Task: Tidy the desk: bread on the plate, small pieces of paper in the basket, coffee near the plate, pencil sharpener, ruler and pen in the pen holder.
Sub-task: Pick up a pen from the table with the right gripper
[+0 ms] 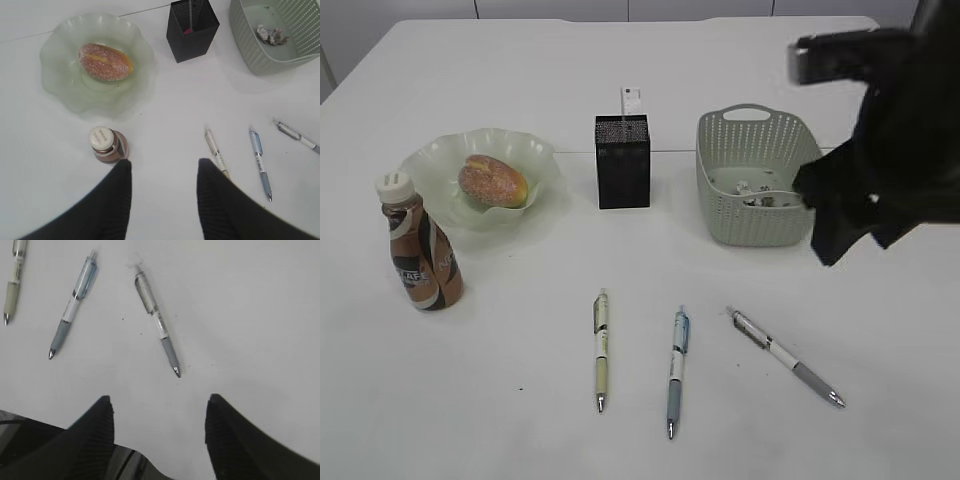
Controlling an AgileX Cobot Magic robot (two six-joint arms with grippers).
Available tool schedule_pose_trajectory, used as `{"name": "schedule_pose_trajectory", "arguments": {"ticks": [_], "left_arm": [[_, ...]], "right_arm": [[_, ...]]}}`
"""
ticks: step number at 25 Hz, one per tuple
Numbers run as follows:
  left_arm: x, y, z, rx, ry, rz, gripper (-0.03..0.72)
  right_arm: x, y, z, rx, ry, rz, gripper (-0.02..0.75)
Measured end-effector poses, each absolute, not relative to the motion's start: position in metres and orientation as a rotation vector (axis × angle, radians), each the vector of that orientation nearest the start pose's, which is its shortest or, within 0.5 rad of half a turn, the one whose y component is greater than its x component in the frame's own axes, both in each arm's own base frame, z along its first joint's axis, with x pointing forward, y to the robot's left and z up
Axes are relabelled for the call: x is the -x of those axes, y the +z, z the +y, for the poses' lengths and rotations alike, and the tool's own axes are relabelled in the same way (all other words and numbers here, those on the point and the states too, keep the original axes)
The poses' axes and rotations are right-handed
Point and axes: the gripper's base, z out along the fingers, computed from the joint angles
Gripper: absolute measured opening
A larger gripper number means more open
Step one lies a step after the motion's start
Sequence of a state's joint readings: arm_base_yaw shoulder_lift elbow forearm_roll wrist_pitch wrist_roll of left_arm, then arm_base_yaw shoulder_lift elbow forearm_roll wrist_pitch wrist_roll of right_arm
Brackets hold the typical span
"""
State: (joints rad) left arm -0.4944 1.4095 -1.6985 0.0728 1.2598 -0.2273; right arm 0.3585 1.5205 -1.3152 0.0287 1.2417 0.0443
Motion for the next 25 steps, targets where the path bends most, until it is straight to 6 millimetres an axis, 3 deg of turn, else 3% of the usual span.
{"name": "schedule_pose_trajectory", "arguments": {"ticks": [4,15,25], "left_arm": [[-0.237,0.453,-0.119,-0.322,-0.209,2.43,0.318],[-0.237,0.456,-0.112,-0.314,-0.124,2.4,0.318],[-0.237,0.457,-0.11,-0.312,-0.098,2.395,0.318]], "right_arm": [[-0.287,0.28,0.124,0.566,0.038,2.976,0.421],[-0.326,0.199,0.142,0.797,0.006,3.01,0.405],[-0.341,0.167,0.148,0.87,0.011,2.96,0.372]]}}
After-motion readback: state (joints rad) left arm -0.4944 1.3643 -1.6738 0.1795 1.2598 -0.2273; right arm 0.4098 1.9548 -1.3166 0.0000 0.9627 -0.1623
